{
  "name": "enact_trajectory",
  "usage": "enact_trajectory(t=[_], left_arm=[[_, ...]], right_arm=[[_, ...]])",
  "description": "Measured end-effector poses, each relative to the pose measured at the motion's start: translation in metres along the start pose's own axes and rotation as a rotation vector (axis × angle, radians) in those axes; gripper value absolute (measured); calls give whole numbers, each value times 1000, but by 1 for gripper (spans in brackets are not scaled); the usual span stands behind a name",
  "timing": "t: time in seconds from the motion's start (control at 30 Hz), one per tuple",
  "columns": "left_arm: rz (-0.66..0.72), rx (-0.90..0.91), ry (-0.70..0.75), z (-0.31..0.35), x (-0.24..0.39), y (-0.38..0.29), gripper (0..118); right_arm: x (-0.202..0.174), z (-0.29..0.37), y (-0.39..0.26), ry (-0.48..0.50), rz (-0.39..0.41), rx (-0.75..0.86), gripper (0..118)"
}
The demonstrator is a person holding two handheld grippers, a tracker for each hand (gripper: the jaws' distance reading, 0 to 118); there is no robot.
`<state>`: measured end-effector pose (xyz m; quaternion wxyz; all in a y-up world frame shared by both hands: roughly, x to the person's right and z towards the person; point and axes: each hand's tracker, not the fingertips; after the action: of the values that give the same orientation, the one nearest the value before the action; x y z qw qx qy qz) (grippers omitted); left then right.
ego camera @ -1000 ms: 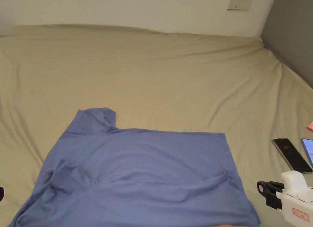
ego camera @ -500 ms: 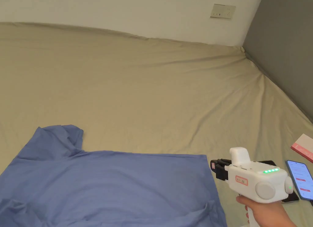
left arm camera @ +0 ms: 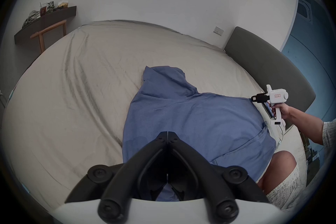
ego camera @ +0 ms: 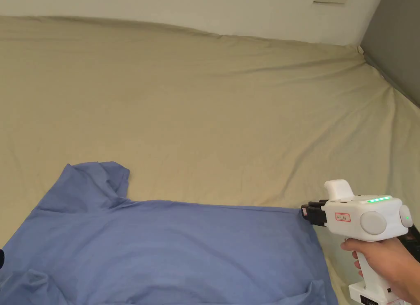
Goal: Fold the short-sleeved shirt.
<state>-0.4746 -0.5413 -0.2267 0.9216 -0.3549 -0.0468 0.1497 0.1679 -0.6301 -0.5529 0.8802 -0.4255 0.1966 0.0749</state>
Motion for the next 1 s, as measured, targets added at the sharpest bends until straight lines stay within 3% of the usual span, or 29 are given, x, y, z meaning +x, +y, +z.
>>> enact_trajectory(t=[0.1, 0.13, 0.17, 0.47, 0.5, 0.53, 0.57, 0.6, 0.63, 0.73, 1.0], left_arm=[[-1, 3, 2, -2, -2, 1, 0], [0, 2, 1, -2, -3, 1, 0], [1, 3, 4, -3, -3, 1, 0], [0, -6, 14, -1, -9, -3, 0], [0, -7, 17, -1, -9, -4, 0], [1, -6, 21, 0, -11, -4, 0], [3, -5, 24, 0, -13, -4, 0], [11, -5, 23, 0, -16, -3, 0], [15, -4, 23, 0, -17, -2, 0], [10, -1, 38, -4, -21, 4, 0], [-6, 11, 47, -31, -39, 37, 0]], right_arm=[[0, -1, 1, 36, -11, -18, 42], [-1, -1, 0, 50, -7, -19, 57], [-4, -3, -1, 42, 4, -21, 62], [-16, -16, -4, 34, 41, -40, 62], [-20, -15, -5, 6, 92, -33, 59], [-24, -16, -6, -2, 133, -39, 48], [-24, -15, -6, 28, 100, -43, 39], [-23, -15, -5, 55, 79, -43, 26], [-23, -14, -5, 47, 92, -43, 4], [-33, -12, -7, 39, 186, -50, 3], [-32, 12, -5, 81, 158, 39, 2]])
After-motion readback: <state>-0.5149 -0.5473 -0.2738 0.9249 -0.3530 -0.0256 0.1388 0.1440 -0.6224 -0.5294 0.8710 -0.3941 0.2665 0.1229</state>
